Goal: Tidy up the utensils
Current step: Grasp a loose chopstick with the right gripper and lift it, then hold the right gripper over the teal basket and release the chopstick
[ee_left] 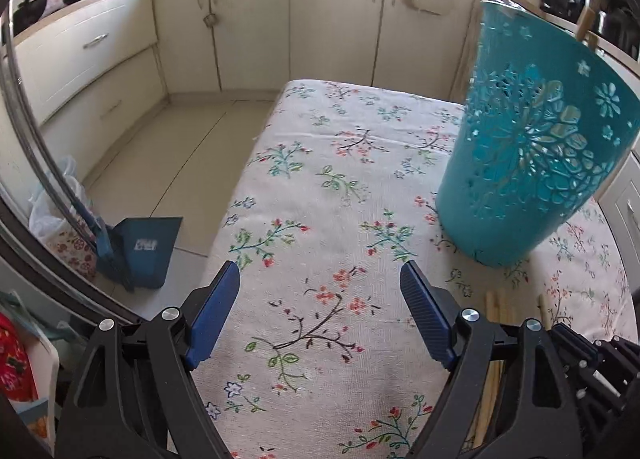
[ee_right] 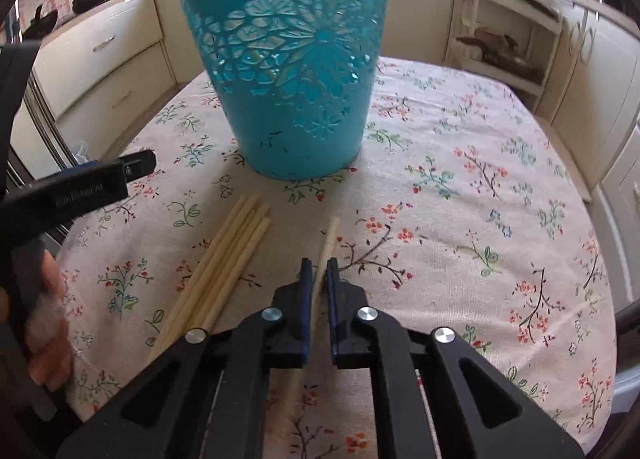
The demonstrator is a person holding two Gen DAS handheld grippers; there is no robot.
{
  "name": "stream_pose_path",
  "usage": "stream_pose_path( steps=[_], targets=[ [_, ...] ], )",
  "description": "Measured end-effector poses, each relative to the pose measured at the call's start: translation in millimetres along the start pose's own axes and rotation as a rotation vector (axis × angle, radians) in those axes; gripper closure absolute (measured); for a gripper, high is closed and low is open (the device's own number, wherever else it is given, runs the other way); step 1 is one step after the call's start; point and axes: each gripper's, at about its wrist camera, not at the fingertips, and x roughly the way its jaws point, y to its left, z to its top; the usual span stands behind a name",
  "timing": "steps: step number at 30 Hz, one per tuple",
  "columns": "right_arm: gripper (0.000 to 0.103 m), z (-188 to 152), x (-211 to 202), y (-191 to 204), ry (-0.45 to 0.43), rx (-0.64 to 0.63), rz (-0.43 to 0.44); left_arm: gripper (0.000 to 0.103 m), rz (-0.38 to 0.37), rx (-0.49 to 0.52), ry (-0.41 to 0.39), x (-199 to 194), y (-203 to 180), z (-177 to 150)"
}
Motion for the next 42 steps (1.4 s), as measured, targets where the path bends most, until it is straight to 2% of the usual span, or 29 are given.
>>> stream_pose_path(
  steps=[4,7,9,11,14,17,20,21,25,28,32,37,42],
  targets=[
    [0.097,-3,-19,-19,-0.007,0.073,0.13,0.021,-0.003,0.036,0.041,11,-9,-2],
    [0.097,3,-51,-29,-0.066,0.126,0.251,0.021,-0.005,0.042,0.055,13,-10,-3],
    [0.097,17,-85,-37,-0.14,0.17,0.352,0.021,-0.01,0.04,0.063,15,-10,-1],
    [0.097,39,-112,-40,-0.218,0.186,0.407,0.021,-0.015,0.035,0.074,17,-8,-2],
    [0.097,81,-145,-38,-0.352,0.173,0.444,0.021,-0.017,0.029,0.081,18,-7,-2],
    [0.097,125,-158,-32,-0.465,0.158,0.426,0.021,-0.018,0.023,0.081,18,-6,-2],
    [0.097,165,-151,-24,-0.559,0.162,0.366,0.021,-0.02,0.012,0.081,18,-4,-1],
    [0.097,180,-143,-21,-0.585,0.171,0.32,0.021,-0.021,0.009,0.08,18,-4,-1],
    [0.097,205,-110,-17,-0.614,0.194,0.202,0.02,-0.026,-0.007,0.072,17,-1,-1],
    [0.097,203,-86,-11,-0.589,0.193,0.14,0.019,-0.026,-0.007,0.063,16,-1,-1],
    [0.096,184,-76,-5,-0.544,0.174,0.129,0.018,-0.022,0.006,0.051,14,-4,-1],
    [0.086,163,-92,-8,-0.542,0.169,0.157,0.017,-0.013,0.009,0.04,12,-5,-2],
    [0.084,130,-123,-4,-0.564,0.131,0.17,0.017,-0.006,0.006,0.035,11,-5,-2]
  ],
)
